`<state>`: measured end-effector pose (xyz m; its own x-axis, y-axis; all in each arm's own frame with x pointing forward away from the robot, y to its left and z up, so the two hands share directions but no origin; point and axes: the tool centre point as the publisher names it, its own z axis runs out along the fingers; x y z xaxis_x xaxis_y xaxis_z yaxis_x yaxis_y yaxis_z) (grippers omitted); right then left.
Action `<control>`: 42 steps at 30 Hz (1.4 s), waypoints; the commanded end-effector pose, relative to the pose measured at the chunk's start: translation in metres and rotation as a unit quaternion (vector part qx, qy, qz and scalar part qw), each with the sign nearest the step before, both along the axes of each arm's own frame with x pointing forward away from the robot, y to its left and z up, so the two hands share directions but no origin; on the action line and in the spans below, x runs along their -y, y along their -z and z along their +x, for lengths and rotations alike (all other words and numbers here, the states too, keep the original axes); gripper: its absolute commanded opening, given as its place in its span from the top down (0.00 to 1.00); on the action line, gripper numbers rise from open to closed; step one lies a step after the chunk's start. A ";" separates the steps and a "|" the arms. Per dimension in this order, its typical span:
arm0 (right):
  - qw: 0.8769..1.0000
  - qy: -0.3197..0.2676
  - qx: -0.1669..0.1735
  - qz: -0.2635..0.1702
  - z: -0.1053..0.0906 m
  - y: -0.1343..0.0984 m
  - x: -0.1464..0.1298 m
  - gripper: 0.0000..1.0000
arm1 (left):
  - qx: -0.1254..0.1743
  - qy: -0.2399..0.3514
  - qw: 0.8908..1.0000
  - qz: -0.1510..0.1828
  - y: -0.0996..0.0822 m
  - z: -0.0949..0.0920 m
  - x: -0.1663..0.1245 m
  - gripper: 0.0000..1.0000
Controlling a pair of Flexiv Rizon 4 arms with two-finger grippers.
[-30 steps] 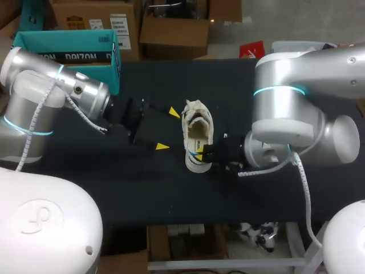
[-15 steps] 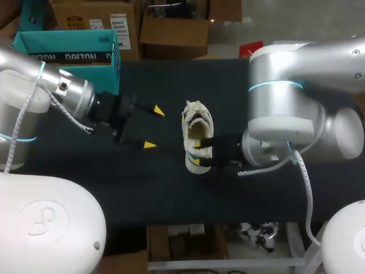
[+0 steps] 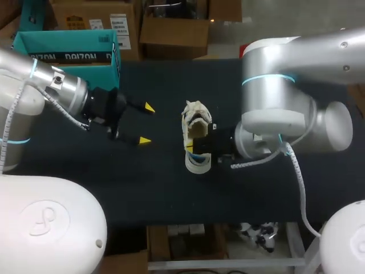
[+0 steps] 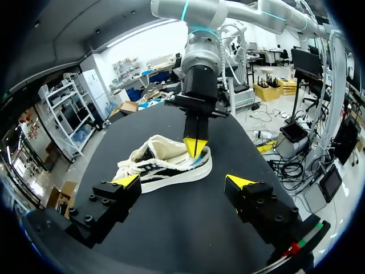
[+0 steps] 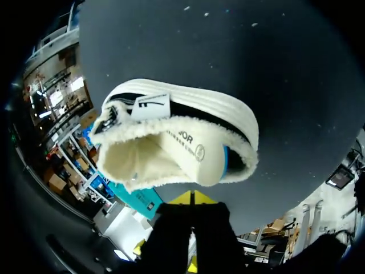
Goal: Open the shoe tongue, take the insole out of the shoe, put the insole back into the shoe, and pack the shoe into the shoebox
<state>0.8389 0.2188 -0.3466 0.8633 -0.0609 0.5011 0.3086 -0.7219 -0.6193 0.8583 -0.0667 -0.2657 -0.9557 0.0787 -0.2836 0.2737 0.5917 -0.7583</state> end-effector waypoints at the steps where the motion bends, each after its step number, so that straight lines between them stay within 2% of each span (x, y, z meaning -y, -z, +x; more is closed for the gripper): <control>1: 0.999 -0.021 -0.033 -0.005 0.013 0.015 -0.004 1.00 | -0.002 -0.012 1.000 0.004 -0.004 0.001 -0.009 0.00; 12: 0.998 0.000 -0.068 0.007 0.013 0.044 0.002 1.00 | -0.008 -0.042 0.999 0.003 -0.011 0.007 -0.027 0.00; 20: 0.996 0.022 -0.090 0.001 0.013 0.051 0.007 1.00 | -0.012 -0.050 0.999 0.007 -0.013 0.006 -0.028 0.00; 22: 0.997 0.021 -0.080 0.002 0.009 0.045 0.008 1.00 | -0.013 -0.051 0.999 0.008 -0.015 0.005 -0.027 0.00; 26: 0.999 0.004 -0.041 0.006 -0.004 0.021 0.009 1.00 | -0.021 -0.052 0.998 0.024 -0.017 0.002 -0.025 0.00; 33: 0.998 -0.054 0.029 0.029 -0.019 -0.013 0.023 1.00 | -0.057 -0.081 0.992 0.080 -0.006 -0.001 -0.019 0.00; 36: 0.995 -0.079 0.045 0.037 -0.020 -0.021 0.029 1.00 | -0.072 -0.099 0.987 0.103 0.000 -0.003 -0.021 0.00; 39: 0.992 -0.104 0.050 0.043 -0.020 -0.027 0.034 1.00 | -0.059 -0.126 0.980 0.143 0.006 -0.004 -0.025 0.00; 42: 0.990 -0.125 0.044 0.038 -0.019 -0.035 0.038 1.00 | -0.059 -0.126 0.980 0.143 0.006 -0.004 -0.025 0.00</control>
